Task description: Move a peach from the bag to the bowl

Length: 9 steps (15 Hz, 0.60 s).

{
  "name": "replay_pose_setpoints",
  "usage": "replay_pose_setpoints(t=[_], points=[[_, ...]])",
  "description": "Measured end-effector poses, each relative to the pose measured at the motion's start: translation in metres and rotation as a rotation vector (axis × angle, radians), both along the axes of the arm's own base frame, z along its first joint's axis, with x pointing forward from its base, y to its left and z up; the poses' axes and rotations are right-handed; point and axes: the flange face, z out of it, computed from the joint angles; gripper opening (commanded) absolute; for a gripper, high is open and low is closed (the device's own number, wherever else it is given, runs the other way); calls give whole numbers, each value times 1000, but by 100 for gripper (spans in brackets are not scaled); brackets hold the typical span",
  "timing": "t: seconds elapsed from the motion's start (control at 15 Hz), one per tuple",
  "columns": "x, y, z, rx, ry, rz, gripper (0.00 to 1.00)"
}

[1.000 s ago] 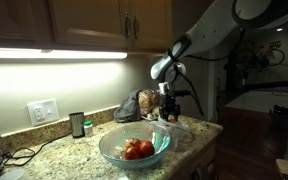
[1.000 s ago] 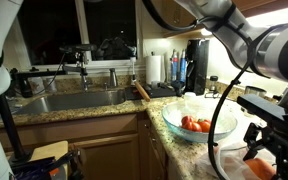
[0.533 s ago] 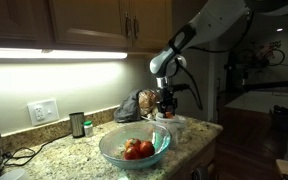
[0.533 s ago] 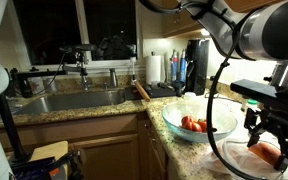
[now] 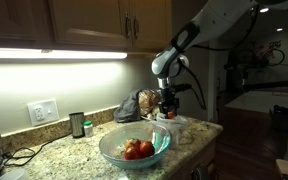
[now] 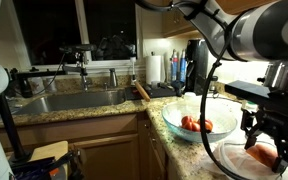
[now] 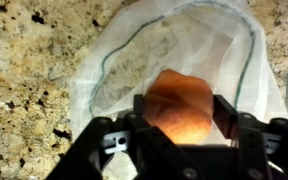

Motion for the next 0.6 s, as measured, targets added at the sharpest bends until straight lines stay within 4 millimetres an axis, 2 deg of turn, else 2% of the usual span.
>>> replay_pose_setpoints(t=[0.2,0.27,0.33,0.4,0.6], points=[[-3,0,-4,-3,4,-4,44],[-4,0,-6,-4,6,-4,66],[-5,0,-7,-5,9,-4,83],[-5,0,-8,-6,12,-4,92],[-8,0,-11,-5,19,-5,100]])
